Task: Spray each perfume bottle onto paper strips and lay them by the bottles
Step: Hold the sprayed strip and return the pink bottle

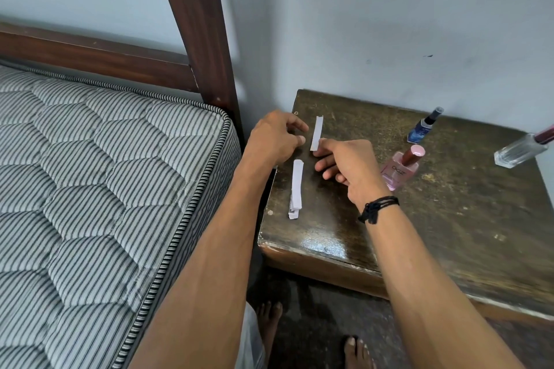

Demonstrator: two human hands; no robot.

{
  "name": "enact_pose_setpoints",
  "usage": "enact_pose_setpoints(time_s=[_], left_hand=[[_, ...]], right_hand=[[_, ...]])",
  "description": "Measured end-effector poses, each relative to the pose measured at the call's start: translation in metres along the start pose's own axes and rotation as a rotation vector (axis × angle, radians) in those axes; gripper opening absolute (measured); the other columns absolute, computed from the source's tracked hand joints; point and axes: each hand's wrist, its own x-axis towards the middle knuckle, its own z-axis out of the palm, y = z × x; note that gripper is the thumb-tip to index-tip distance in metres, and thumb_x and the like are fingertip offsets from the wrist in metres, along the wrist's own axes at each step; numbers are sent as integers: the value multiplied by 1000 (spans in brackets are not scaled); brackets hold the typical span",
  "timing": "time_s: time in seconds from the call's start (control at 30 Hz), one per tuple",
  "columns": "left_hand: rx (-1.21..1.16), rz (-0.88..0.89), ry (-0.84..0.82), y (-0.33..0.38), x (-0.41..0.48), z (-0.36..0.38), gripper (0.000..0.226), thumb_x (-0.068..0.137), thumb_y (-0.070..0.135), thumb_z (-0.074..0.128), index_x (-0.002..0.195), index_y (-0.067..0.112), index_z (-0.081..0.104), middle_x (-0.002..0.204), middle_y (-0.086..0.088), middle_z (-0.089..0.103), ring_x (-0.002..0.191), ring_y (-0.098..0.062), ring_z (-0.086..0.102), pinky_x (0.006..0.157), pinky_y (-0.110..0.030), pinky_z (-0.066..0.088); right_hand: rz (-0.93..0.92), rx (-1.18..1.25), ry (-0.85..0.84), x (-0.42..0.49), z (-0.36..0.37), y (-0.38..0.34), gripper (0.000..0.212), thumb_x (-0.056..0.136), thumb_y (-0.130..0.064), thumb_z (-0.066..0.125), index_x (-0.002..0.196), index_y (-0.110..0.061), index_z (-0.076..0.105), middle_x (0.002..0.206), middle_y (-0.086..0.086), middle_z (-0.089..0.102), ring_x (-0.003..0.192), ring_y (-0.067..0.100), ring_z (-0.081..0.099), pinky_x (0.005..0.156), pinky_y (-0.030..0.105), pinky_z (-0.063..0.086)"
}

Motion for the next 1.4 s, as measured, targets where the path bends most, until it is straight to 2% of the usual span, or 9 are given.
enact_pose_setpoints(time_s=[0.3, 0.57, 0.7, 0.83, 1.0, 1.1, 1.23, 1.3, 1.4], left_hand=[[37, 9, -3, 2, -2, 0, 23, 87, 21, 75, 107, 30, 75, 97, 9, 59, 96, -10, 57, 81, -21, 40], [124, 69, 23, 1, -1, 6, 23, 81, 20, 79, 103, 27, 77, 101, 8, 59, 105, -13, 57, 86, -22, 41], [163, 107, 39, 1, 0, 10, 22, 76, 21, 82, 97, 27, 77, 109, 3, 59, 112, -20, 53, 95, -31, 47], [168, 111, 39, 0, 0, 11, 23, 73, 22, 82, 94, 29, 76, 103, 6, 55, 113, -23, 52, 92, -33, 48], [136, 105, 39, -1, 1, 12, 20, 77, 23, 82, 96, 28, 77, 106, 7, 57, 114, -20, 51, 94, -30, 45], [113, 104, 33, -1, 1, 11, 20, 79, 22, 81, 96, 29, 77, 109, 5, 59, 115, -20, 52, 96, -32, 46], [91, 106, 22, -2, 1, 11, 21, 79, 22, 79, 97, 32, 76, 111, 5, 58, 118, -22, 51, 100, -30, 43], [86, 101, 15, -2, 0, 11, 22, 81, 25, 79, 101, 32, 75, 113, 4, 57, 121, -23, 47, 101, -29, 40], [102, 99, 13, -1, -1, 11, 25, 82, 28, 79, 106, 31, 75, 115, 5, 54, 123, -23, 43, 97, -25, 33]], right_hand=[[-15, 26, 23, -5, -1, 2, 23, 96, -20, 66, 83, -2, 71, 54, 8, 68, 38, 13, 57, 37, 18, 35], [-40, -48, 22, -12, -3, 1, 21, 95, -21, 66, 90, -1, 73, 58, 7, 69, 43, 16, 63, 39, 20, 38], [-163, -328, -89, -32, -13, -16, 19, 97, -31, 68, 93, -13, 74, 65, 4, 75, 52, 16, 70, 44, 23, 40], [-288, -464, -211, -63, -36, -46, 14, 95, -34, 74, 95, -20, 72, 73, 1, 77, 58, 12, 70, 47, 21, 42], [-547, -238, -119, -87, -85, -77, 10, 85, -15, 82, 89, -12, 73, 64, 0, 72, 46, 6, 57, 43, 11, 39], [-629, -152, -20, -81, -126, -81, 16, 78, -19, 86, 87, -21, 74, 66, -4, 73, 47, 6, 56, 42, 12, 37], [-544, -288, 18, -63, -171, -65, 37, 63, -34, 87, 98, -30, 75, 84, -9, 74, 64, 5, 63, 59, 18, 47], [-427, -427, -65, -53, -184, -51, 49, 61, -31, 87, 107, -36, 72, 101, -9, 73, 84, 11, 69, 75, 29, 48], [-282, -624, -229, -44, -185, -35, 60, 59, -33, 85, 114, -45, 64, 117, -7, 66, 103, 16, 67, 79, 31, 46]])
